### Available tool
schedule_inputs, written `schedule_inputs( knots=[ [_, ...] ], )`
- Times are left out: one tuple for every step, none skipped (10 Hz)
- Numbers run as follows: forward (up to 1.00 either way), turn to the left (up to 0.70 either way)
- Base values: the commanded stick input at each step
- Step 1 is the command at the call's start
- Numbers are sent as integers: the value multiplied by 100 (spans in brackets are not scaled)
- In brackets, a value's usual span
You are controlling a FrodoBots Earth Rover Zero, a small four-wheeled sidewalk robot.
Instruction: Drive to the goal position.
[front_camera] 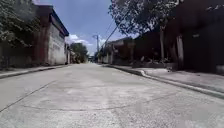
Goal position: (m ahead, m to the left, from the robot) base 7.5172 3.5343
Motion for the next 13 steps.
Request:
schedule_inputs(
  knots=[
    [70,0],
    [70,0],
    [70,0],
    [70,0],
    [70,0],
    [70,0],
    [70,0],
    [70,0],
    [70,0],
    [70,0],
    [70,0],
    [70,0],
    [70,0]
  ],
)
